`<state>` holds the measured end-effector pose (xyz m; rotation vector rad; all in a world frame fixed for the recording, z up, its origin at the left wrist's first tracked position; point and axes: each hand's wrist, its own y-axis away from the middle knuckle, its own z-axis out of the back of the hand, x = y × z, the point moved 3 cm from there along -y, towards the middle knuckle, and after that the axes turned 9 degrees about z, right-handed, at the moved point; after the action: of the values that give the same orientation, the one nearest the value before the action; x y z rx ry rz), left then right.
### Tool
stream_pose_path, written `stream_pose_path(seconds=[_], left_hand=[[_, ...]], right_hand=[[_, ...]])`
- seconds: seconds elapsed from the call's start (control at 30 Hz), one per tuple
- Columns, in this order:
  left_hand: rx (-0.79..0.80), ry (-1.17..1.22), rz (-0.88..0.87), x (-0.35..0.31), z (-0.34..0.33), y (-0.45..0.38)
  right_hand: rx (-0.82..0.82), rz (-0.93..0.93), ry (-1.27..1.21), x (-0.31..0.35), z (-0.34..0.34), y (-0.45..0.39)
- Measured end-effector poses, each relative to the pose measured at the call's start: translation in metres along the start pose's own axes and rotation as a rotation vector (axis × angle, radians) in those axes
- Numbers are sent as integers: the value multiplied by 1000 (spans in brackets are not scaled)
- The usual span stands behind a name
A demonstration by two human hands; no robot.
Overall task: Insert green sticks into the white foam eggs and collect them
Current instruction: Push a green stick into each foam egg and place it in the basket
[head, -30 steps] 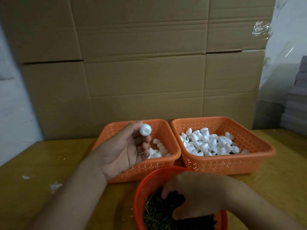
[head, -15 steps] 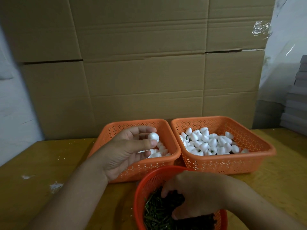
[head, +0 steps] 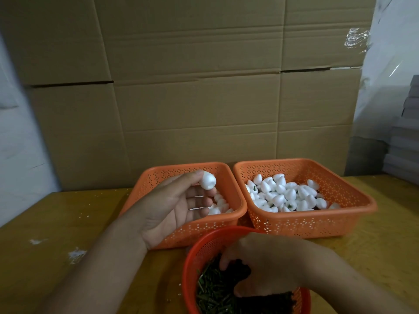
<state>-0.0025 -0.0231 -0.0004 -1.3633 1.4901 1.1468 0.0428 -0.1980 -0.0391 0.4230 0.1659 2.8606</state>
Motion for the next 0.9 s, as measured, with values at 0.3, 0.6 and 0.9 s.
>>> stream_pose_path(seconds=[0.3,0.6,0.9], left_hand=[[3,97,55,1,3,-2],[6,118,62,0,3,-2],[9,161,49,0,5,-4]], right_hand=[[-118,25,-14,1,-3,-7],[-131,-46,-5,-11,0,-1],[-273,-15,-81,-6,6,-2]])
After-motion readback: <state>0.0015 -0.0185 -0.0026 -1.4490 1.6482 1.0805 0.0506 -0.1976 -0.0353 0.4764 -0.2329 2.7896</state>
